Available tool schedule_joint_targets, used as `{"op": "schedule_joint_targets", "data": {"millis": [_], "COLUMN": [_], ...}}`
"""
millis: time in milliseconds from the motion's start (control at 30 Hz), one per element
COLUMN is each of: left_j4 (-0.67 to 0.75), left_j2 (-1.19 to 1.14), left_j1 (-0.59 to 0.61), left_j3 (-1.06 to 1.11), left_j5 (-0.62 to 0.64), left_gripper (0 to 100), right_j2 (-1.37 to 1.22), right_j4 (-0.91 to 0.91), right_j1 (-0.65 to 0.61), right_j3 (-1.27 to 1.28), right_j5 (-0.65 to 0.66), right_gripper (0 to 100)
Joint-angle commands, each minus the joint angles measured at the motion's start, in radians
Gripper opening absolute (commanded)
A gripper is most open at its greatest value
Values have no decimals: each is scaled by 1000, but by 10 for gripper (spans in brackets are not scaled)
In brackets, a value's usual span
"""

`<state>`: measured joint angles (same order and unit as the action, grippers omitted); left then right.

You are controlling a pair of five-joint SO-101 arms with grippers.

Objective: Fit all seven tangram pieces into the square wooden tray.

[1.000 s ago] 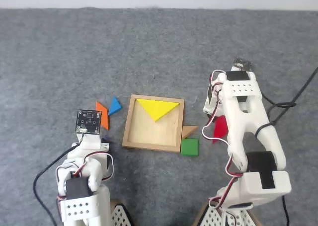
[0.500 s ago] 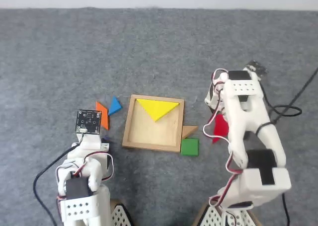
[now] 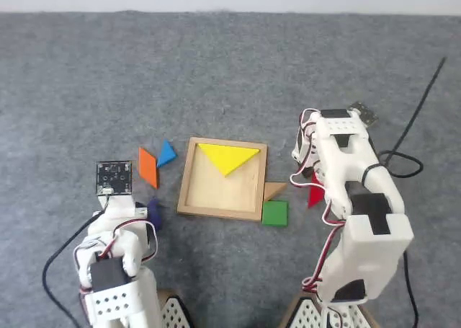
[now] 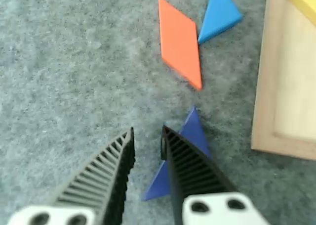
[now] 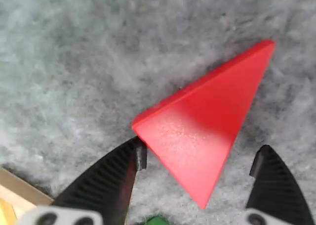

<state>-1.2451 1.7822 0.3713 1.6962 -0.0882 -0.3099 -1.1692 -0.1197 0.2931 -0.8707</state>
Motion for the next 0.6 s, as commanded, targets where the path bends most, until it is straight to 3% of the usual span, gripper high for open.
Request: {"op": "schedule_joint_targets", "data": {"millis": [0,233,400,567], "left_j4": [-2,8,106,301], "left_j2": [14,14,14,14], "left_j1": [9,3,-63,-106], "left_j3": [-12,-13,-15,-13], "left_j5": [-6,-6,-8,-8], "left_gripper": [86,87,87,87], "right_j2": [25,81,38,-81], "right_j4": [10,5,21,71], "right_j1": [31,7,12,15], "right_j3": [-31,-121,-144,-164], "right_j5": [-8,-5,-12,-15], "right_gripper": [333,333,333,333]}}
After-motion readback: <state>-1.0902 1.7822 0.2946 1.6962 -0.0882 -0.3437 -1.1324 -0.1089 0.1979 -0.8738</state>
